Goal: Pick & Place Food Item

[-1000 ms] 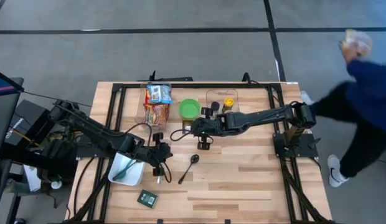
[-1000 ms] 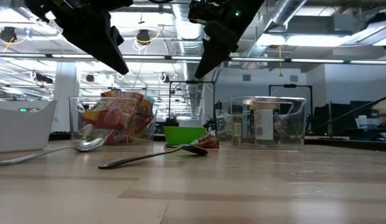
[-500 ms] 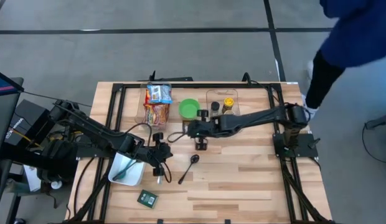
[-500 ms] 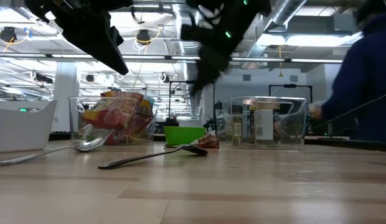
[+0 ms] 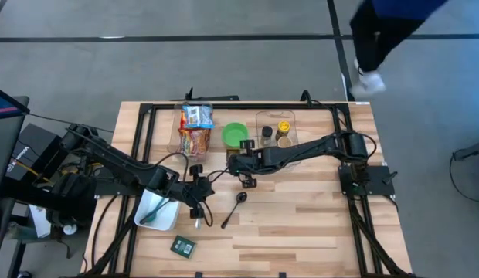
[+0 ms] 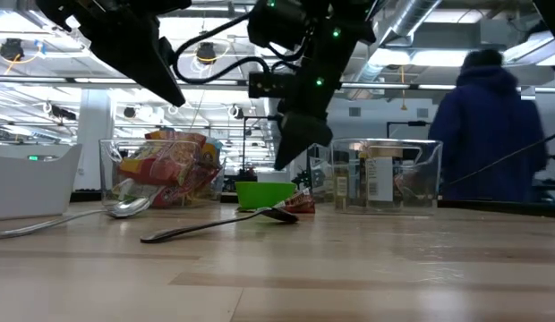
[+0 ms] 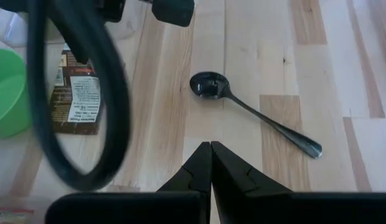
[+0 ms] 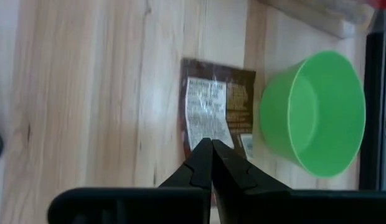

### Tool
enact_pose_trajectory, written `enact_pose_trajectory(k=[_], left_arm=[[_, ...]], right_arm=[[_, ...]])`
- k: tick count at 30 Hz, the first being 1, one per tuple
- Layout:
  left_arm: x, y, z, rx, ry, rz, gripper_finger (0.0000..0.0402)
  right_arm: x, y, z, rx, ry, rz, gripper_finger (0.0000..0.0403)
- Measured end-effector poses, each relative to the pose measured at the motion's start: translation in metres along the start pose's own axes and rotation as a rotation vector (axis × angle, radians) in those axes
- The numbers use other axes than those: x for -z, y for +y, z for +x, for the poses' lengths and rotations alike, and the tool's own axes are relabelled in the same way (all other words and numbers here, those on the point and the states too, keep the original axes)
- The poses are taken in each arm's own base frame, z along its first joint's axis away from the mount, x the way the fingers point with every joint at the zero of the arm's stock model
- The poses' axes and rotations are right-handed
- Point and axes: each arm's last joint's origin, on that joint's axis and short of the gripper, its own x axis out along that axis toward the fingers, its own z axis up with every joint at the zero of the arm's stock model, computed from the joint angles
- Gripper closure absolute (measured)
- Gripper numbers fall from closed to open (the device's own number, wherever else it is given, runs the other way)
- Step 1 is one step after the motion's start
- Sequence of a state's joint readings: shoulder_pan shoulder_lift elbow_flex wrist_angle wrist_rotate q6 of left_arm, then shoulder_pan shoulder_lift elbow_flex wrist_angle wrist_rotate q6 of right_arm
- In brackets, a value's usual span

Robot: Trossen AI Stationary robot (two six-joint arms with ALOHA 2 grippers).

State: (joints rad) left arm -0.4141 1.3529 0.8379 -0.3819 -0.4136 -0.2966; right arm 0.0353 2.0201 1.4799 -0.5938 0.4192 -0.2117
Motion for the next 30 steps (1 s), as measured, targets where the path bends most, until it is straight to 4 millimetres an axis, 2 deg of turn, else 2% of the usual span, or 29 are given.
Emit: enact_pose_trajectory(k=[8,18,26,30], left_arm=[[-0.001,0.000,0.000,0.002,-0.006,-0.003,0.0401],[-0.002,-0.001,0.000,0.006,-0.021,-0.009,0.0401],[-0.002,-0.001,0.000,0.006,-0.020,-0.008,0.0402],[-0.002,-0.001,0.000,0.005,-0.020,-0.006,0.0402]], right_arm=[[0.007,-0.003,0.002,-0.015,0.066,-0.016,0.0392],[0.008,-0.005,0.003,-0.035,0.060,-0.009,0.0293],[0.013,0.010,0.032,-0.040,0.129,-0.149,0.0249],[0.017,0.013,0.043,0.049,0.177,-0.176,0.0241]])
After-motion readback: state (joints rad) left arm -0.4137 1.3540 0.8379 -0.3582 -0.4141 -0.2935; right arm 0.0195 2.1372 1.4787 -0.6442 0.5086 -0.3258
